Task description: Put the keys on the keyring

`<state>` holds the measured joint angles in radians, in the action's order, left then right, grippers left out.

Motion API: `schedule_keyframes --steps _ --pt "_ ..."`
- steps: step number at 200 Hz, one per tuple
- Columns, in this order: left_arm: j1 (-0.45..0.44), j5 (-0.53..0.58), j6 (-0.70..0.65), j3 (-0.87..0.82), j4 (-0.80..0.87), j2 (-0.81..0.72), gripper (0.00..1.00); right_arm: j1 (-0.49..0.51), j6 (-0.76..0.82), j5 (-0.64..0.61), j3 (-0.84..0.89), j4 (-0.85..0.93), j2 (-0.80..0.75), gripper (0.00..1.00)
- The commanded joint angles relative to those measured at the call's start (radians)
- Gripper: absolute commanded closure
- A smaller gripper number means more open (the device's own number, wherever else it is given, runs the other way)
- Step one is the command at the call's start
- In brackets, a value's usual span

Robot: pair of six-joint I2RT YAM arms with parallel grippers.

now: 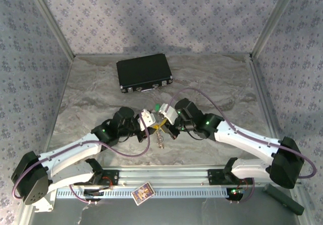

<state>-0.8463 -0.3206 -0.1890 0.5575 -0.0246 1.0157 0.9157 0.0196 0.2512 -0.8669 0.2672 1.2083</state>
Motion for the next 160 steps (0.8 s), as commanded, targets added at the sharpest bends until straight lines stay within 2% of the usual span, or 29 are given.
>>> schedule_keyframes --steps 1,55,160 --pt "-0.008 -0.036 0.000 0.024 -0.018 -0.003 1.00 -0.006 0.013 0.001 -0.047 0.016 0.020 1.00" --pt "-0.008 -0.030 -0.024 0.012 -0.030 -0.018 1.00 -0.022 -0.066 -0.102 -0.076 0.063 0.049 1.00" --pt "-0.021 0.002 -0.081 -0.023 -0.073 -0.032 1.00 -0.070 -0.185 0.004 -0.104 0.090 0.080 1.00"
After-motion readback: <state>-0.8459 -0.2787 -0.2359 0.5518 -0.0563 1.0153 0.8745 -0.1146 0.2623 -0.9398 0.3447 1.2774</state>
